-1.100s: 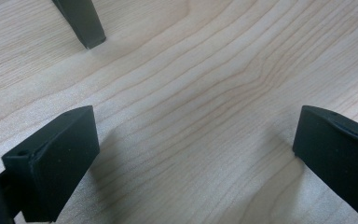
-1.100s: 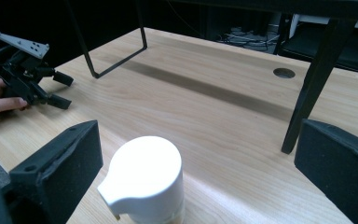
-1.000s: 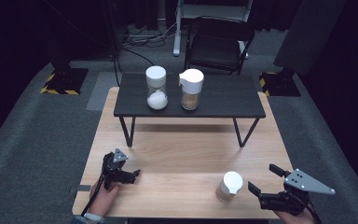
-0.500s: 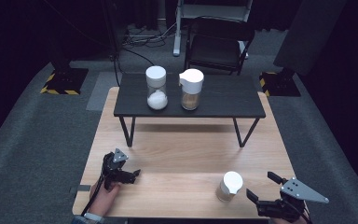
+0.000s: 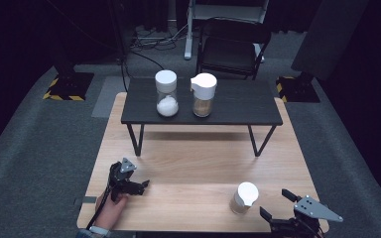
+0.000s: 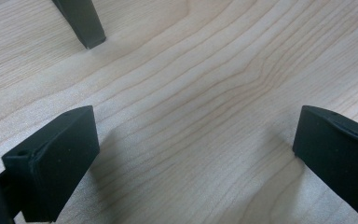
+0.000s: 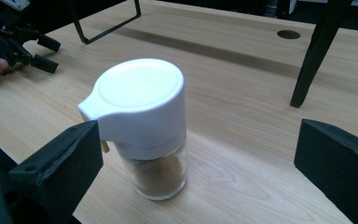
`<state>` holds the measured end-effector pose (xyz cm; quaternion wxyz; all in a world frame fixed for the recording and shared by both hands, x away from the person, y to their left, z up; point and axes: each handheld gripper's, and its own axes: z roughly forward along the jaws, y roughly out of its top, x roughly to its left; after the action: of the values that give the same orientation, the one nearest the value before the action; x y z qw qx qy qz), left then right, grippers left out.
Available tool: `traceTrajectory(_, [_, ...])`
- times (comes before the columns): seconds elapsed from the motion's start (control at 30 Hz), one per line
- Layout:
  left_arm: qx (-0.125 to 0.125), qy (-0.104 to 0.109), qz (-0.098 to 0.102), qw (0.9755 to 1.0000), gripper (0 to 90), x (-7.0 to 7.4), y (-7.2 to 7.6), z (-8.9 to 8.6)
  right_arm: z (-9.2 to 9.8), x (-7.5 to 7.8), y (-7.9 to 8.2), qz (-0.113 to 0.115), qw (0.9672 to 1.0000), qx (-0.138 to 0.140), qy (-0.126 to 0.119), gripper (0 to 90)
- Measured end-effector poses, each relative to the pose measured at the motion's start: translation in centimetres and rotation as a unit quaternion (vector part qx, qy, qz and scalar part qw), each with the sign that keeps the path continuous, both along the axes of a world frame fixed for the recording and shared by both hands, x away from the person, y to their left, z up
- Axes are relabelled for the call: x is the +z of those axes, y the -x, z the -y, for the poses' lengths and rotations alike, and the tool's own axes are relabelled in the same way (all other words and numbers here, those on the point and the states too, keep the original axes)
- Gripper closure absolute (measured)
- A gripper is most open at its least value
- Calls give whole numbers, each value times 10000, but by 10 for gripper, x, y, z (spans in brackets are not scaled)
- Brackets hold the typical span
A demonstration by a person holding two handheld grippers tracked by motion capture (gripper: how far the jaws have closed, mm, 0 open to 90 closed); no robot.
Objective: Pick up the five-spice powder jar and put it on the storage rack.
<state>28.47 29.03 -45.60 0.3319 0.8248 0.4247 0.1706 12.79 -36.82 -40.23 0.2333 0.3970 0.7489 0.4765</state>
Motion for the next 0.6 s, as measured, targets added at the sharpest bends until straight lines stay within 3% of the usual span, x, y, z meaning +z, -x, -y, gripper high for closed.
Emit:
traceTrajectory(0.27, [10, 25, -3, 10000, 2, 0, 0, 0, -9, -10, -1, 49, 9991, 180, 380, 11])
traceTrajectory(0.6, [12, 6, -14, 10000, 2, 0, 0, 0, -16, -19, 0, 60, 9986, 250, 457, 11])
